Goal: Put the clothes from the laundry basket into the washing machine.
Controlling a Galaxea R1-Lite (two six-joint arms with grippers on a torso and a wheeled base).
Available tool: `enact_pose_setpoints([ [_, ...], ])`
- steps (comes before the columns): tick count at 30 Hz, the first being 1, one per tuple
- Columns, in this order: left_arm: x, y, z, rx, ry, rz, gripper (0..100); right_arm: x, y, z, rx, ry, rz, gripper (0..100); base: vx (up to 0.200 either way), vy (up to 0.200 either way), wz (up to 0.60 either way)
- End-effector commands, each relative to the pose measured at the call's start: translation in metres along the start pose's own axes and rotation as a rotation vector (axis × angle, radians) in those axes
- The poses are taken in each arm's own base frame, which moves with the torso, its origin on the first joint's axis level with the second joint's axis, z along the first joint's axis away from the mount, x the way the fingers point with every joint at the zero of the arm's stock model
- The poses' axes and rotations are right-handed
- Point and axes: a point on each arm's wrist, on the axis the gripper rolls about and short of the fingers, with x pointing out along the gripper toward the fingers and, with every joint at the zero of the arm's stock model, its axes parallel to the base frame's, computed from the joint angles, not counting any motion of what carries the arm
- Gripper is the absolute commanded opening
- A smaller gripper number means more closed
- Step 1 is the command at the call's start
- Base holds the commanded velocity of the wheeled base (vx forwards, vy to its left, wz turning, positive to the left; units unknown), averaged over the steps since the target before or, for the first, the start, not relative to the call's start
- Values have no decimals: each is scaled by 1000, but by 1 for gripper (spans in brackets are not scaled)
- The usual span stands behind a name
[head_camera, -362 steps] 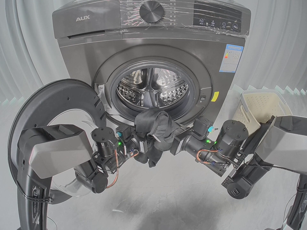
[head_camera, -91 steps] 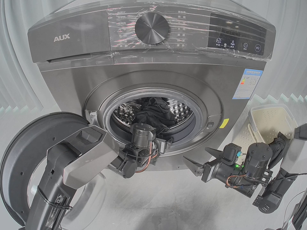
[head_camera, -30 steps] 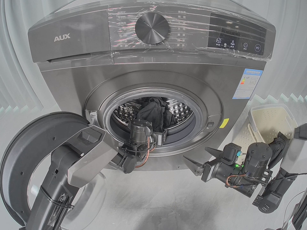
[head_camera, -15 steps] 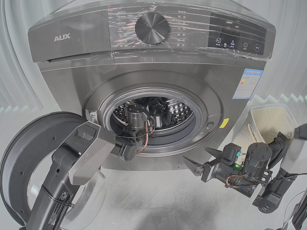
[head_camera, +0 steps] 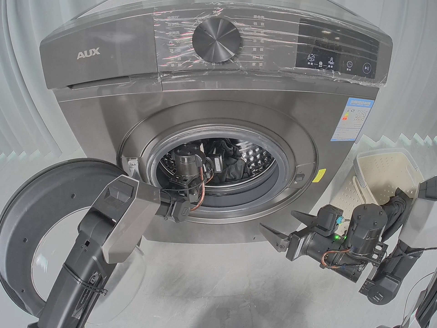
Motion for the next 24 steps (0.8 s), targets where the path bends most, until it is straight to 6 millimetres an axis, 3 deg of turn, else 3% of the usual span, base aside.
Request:
enact_pose_setpoints([
  [1,-1,-1,-3,-6,4,-1,100,0,0,0,0,1,0,100,0,0,0],
  [7,-5,-4,-8,-8,31,-6,100,0,0,0,0,1,0,100,0,0,0],
  [14,-17,-17,1,-6,54,-28,100,0,0,0,0,-2,-1,100,0,0,0],
  [21,-53,-47,13,15,135,-88,100,-1,0,2,1,-10,0,100,0,0,0],
  [24,-61,-51,15,25,151,-99,100,-1,0,2,1,-9,-1,100,0,0,0],
])
